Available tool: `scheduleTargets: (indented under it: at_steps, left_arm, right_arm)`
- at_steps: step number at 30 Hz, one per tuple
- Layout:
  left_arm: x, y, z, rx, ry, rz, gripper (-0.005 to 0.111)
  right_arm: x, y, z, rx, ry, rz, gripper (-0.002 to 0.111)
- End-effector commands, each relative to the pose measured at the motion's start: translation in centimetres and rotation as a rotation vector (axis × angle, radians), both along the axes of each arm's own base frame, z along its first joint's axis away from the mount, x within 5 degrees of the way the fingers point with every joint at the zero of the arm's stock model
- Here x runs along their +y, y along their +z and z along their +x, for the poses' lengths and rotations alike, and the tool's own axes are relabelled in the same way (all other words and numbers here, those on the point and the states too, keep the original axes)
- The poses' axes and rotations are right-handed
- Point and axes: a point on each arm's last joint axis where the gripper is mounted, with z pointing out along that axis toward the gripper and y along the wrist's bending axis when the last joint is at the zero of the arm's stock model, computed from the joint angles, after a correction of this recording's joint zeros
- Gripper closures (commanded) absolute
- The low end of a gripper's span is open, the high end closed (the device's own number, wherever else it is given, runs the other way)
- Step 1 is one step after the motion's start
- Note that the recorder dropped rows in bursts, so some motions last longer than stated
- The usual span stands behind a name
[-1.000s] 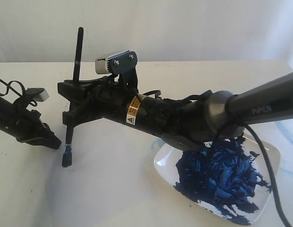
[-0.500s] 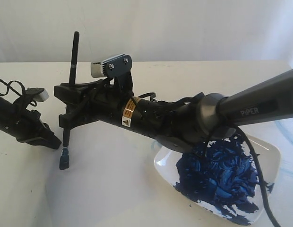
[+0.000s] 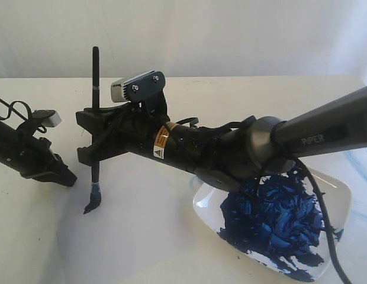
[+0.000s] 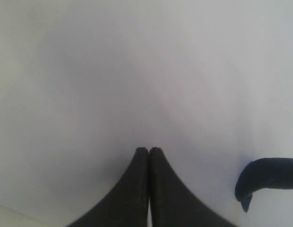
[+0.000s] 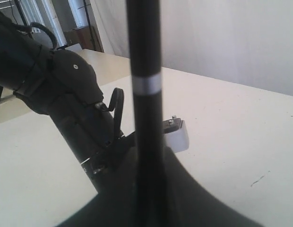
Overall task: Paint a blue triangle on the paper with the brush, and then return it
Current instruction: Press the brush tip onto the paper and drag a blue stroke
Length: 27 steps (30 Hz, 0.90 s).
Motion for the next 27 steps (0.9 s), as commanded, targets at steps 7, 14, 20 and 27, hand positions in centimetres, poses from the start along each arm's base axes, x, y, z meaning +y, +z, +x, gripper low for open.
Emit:
scheduleTargets:
  at_steps: [7,14,20,27]
  left_arm:
    - [-0.1,-0.2,-0.3,0.023,-0.017,-0.007,0.107]
    - [-0.2,-0.2,-0.3,0.024,-0.017,-0.008,0.107]
    - [-0.2,-0.2,-0.3,0.024,-0.017,-0.008,0.107]
    - [-0.2,-0.2,-0.3,0.024,-0.017,-0.008,0.107]
  right_arm:
    - [0.0,0.0,0.1,-0.032,-0.007,-0.019,0.108]
    - [-0.1,0.0,0.4,-0.023,-0.041,-0.014,0.108]
    - [-0.5,0.1,0.8,-0.014,-0.065,-0.040,0.108]
    - [-1.4,0.7,1.7,-0.020,-0.100,-0.043,0.108]
